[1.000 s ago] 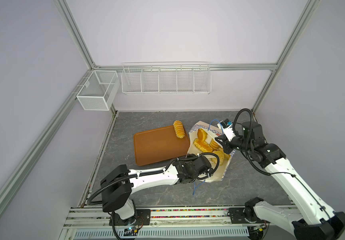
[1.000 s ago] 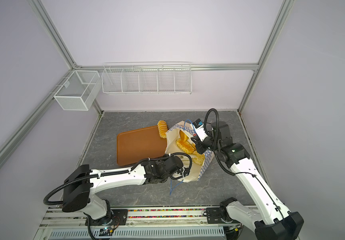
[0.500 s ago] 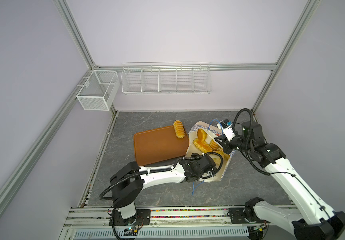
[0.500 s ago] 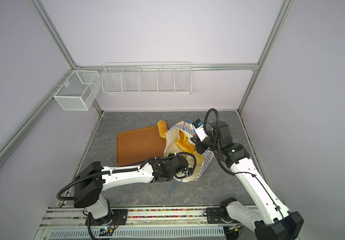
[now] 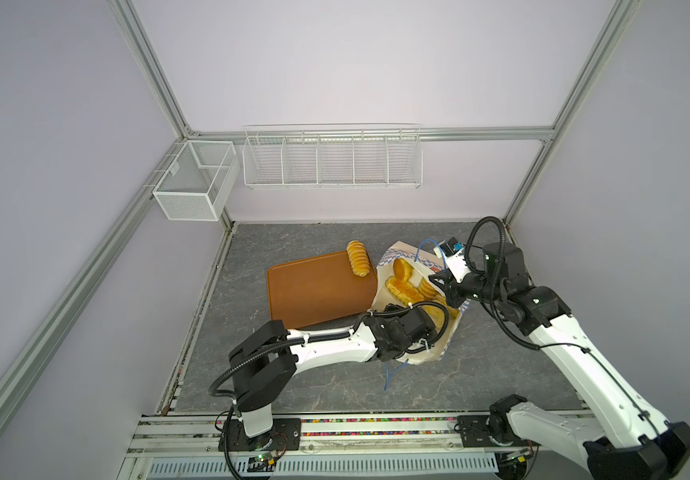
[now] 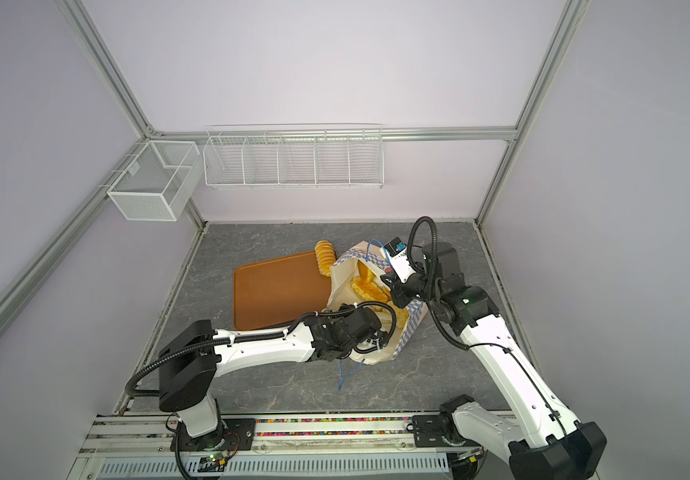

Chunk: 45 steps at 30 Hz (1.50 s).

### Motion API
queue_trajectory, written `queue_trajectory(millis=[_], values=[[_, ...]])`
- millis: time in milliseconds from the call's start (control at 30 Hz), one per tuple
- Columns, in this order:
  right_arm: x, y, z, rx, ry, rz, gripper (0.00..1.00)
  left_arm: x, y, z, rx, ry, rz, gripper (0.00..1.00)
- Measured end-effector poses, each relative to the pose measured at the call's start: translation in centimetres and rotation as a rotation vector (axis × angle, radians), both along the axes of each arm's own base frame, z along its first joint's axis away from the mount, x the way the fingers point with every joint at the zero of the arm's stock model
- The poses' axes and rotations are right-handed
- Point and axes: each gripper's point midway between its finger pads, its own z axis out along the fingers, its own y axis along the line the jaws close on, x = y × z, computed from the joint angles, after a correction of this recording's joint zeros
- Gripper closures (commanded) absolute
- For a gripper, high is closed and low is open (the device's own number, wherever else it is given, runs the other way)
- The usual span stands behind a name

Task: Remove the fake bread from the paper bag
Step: 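Close the left gripper's tongs around a yellow croissant inside the bag, then pull the croissant out of the bag with the left tongs toward the tray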

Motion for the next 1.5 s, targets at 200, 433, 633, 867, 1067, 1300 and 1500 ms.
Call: queue_trajectory(millis=[200, 433, 633, 867, 1067, 1300, 1500], values=[[0.4, -0.4, 0.0, -0.015, -0.012, -0.027, 0.93, -0.1, 0.6, 1.6, -0.028, -0.018, 0.003, 0.90], [1.3, -1.1, 0.2, -0.034, -0.040, -0.083, 0.93, -0.6, 2.6, 5.0, -0.095, -0.048, 0.025, 0.91], [1.9, -1.7, 0.4, -0.038, -0.052, -0.130, 0.93, -1.6, 5.6, 6.5, -0.138, -0.051, 0.070, 0.94], [2.5, -2.1, 0.8, -0.027, -0.058, -0.180, 0.93, -3.1, 8.8, 8.6, -0.272, -0.008, 0.148, 1.00], [3.1, -2.6, 0.6, -0.032, -0.058, -0.225, 0.93, -4.6, 10.8, 11.2, -0.442, 0.061, 0.189, 1.00], [3.9, -3.0, 0.6, -0.044, -0.070, -0.257, 0.93, -6.0, 12.1, 14.2, -0.661, 0.129, 0.218, 1.00], [4.4, -3.1, 0.6, -0.056, -0.073, -0.276, 0.93, -5.3, 13.1, 13.8, -0.761, 0.236, 0.307, 1.00]])
